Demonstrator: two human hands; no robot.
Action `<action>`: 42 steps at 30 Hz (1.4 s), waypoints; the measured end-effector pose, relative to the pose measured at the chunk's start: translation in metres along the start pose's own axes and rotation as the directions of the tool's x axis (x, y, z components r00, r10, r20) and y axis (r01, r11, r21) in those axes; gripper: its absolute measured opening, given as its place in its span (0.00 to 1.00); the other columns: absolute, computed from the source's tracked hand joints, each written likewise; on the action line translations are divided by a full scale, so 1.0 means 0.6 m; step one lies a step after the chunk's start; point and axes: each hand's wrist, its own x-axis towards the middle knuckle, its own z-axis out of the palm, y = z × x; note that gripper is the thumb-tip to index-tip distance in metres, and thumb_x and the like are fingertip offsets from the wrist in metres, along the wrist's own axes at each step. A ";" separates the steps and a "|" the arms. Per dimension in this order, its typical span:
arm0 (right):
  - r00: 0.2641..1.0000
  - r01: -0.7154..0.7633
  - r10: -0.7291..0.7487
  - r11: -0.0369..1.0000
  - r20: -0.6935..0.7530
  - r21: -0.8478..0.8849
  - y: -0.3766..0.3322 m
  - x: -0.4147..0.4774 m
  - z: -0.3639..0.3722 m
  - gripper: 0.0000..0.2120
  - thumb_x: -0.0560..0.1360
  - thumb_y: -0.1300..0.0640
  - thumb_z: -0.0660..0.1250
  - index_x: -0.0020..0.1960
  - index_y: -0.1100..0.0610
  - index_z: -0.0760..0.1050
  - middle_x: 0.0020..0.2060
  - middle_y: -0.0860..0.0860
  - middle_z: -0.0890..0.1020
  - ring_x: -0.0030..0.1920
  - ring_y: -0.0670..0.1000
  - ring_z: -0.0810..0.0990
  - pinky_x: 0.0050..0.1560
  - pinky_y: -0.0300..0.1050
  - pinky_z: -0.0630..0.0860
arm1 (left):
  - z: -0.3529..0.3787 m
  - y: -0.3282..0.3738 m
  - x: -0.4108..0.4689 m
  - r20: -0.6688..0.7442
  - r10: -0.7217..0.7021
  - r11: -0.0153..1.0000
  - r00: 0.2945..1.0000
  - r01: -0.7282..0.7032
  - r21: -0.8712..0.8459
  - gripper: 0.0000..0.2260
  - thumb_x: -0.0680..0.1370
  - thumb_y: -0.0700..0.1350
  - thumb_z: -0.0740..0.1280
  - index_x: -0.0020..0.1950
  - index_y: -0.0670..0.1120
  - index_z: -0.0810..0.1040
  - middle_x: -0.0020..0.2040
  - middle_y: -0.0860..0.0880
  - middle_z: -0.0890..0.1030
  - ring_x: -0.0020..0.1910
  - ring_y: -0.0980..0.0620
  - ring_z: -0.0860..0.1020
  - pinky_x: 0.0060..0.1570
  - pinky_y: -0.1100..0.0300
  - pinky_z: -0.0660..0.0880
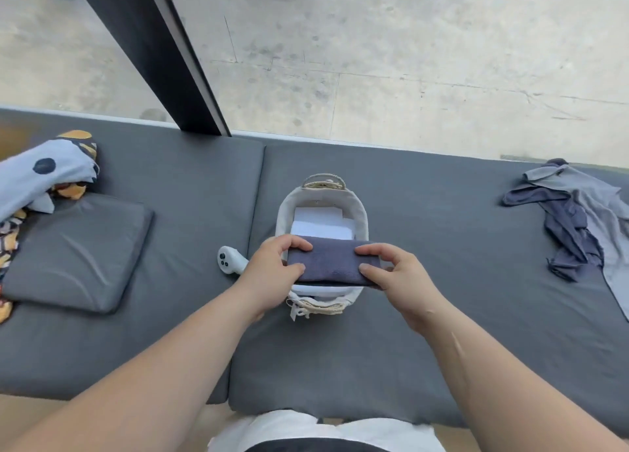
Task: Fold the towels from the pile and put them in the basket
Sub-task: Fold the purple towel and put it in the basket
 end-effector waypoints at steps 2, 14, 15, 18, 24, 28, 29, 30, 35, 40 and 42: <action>0.997 0.000 -0.001 1.000 -0.071 -0.022 0.002 0.051 0.019 0.14 0.75 0.62 0.70 0.49 0.43 0.84 0.40 0.54 0.82 0.38 0.50 0.77 0.46 0.44 0.76 | -0.009 -0.006 0.052 -0.003 0.011 0.999 1.000 -0.011 0.030 0.16 0.75 0.36 0.67 0.50 0.59 0.80 0.51 0.46 0.77 0.33 0.54 0.73 0.32 0.67 0.68; 0.966 0.102 -0.144 0.975 -0.215 -0.196 0.051 0.267 0.057 0.15 0.77 0.63 0.68 0.61 0.50 0.81 0.63 0.46 0.76 0.64 0.48 0.75 0.69 0.47 0.70 | 0.048 -0.056 0.281 -0.177 0.122 0.985 0.977 -0.097 0.145 0.15 0.77 0.34 0.62 0.57 0.50 0.81 0.59 0.51 0.76 0.56 0.53 0.75 0.56 0.68 0.68; 0.966 0.121 -0.169 0.964 -0.195 -0.239 0.054 0.280 0.067 0.15 0.77 0.63 0.67 0.62 0.51 0.81 0.65 0.48 0.74 0.66 0.48 0.73 0.70 0.44 0.68 | 0.052 -0.061 0.289 -0.217 0.160 0.973 0.963 -0.116 0.202 0.16 0.77 0.33 0.62 0.58 0.48 0.81 0.64 0.49 0.74 0.63 0.52 0.73 0.62 0.69 0.64; 0.963 0.135 -0.202 0.935 -0.181 -0.328 0.063 0.315 0.091 0.16 0.79 0.63 0.65 0.65 0.54 0.79 0.70 0.51 0.70 0.69 0.49 0.69 0.64 0.29 0.61 | 0.070 -0.073 0.305 -0.184 0.211 0.932 0.960 -0.140 0.336 0.18 0.78 0.33 0.61 0.66 0.44 0.78 0.74 0.43 0.65 0.73 0.47 0.65 0.67 0.68 0.56; 0.928 0.168 -0.279 0.906 -0.247 -0.389 0.091 0.345 0.120 0.17 0.78 0.64 0.63 0.64 0.54 0.80 0.67 0.46 0.70 0.68 0.46 0.69 0.64 0.30 0.63 | 0.098 -0.101 0.294 -0.155 0.308 0.745 0.938 -0.137 0.653 0.22 0.76 0.39 0.65 0.70 0.47 0.75 0.77 0.39 0.60 0.74 0.39 0.63 0.71 0.47 0.64; 0.944 0.134 -0.251 0.886 -0.216 -0.443 0.095 0.354 0.127 0.17 0.80 0.63 0.61 0.65 0.53 0.79 0.70 0.48 0.69 0.63 0.42 0.70 0.58 0.24 0.61 | 0.113 -0.111 0.267 -0.041 0.360 0.465 0.932 -0.142 0.874 0.24 0.76 0.46 0.64 0.73 0.51 0.71 0.76 0.44 0.64 0.74 0.41 0.61 0.71 0.43 0.58; 0.946 0.130 -0.251 0.874 -0.205 -0.469 0.095 0.355 0.126 0.17 0.80 0.63 0.61 0.66 0.53 0.78 0.70 0.48 0.69 0.62 0.42 0.70 0.57 0.24 0.62 | 0.115 -0.115 0.267 0.024 0.305 0.411 0.952 -0.155 0.899 0.26 0.79 0.49 0.60 0.78 0.51 0.63 0.78 0.46 0.60 0.77 0.43 0.56 0.74 0.43 0.53; 0.948 0.128 -0.254 0.857 -0.193 -0.499 0.095 0.356 0.125 0.17 0.81 0.62 0.60 0.66 0.52 0.78 0.70 0.49 0.69 0.63 0.44 0.71 0.59 0.27 0.64 | 0.115 -0.117 0.269 0.062 0.235 0.376 0.970 -0.149 0.915 0.27 0.82 0.51 0.55 0.81 0.52 0.54 0.81 0.47 0.54 0.80 0.44 0.50 0.76 0.43 0.48; 0.969 0.110 -0.230 0.728 -0.090 -0.676 0.086 0.352 0.120 0.19 0.79 0.61 0.60 0.69 0.52 0.74 0.72 0.54 0.66 0.66 0.57 0.71 0.64 0.48 0.73 | 0.110 -0.116 0.286 0.147 0.125 0.301 0.981 -0.178 0.937 0.28 0.84 0.59 0.48 0.82 0.52 0.46 0.82 0.47 0.49 0.80 0.43 0.45 0.76 0.40 0.40; 0.972 0.145 -0.233 0.488 0.032 -0.861 0.096 0.305 0.140 0.28 0.79 0.49 0.57 0.78 0.54 0.62 0.79 0.64 0.51 0.78 0.65 0.55 0.76 0.58 0.58 | 0.099 -0.115 0.296 0.240 0.019 0.235 0.971 -0.237 0.943 0.27 0.83 0.59 0.47 0.80 0.61 0.42 0.81 0.44 0.37 0.79 0.39 0.38 0.75 0.38 0.35; 0.939 0.249 -0.306 0.293 0.156 -0.923 0.109 0.288 0.142 0.29 0.80 0.50 0.57 0.79 0.58 0.60 0.80 0.63 0.48 0.80 0.63 0.48 0.79 0.62 0.49 | 0.097 -0.119 0.295 0.253 -0.010 0.208 0.967 -0.246 0.947 0.27 0.83 0.58 0.48 0.81 0.59 0.42 0.80 0.43 0.34 0.79 0.38 0.35 0.75 0.37 0.35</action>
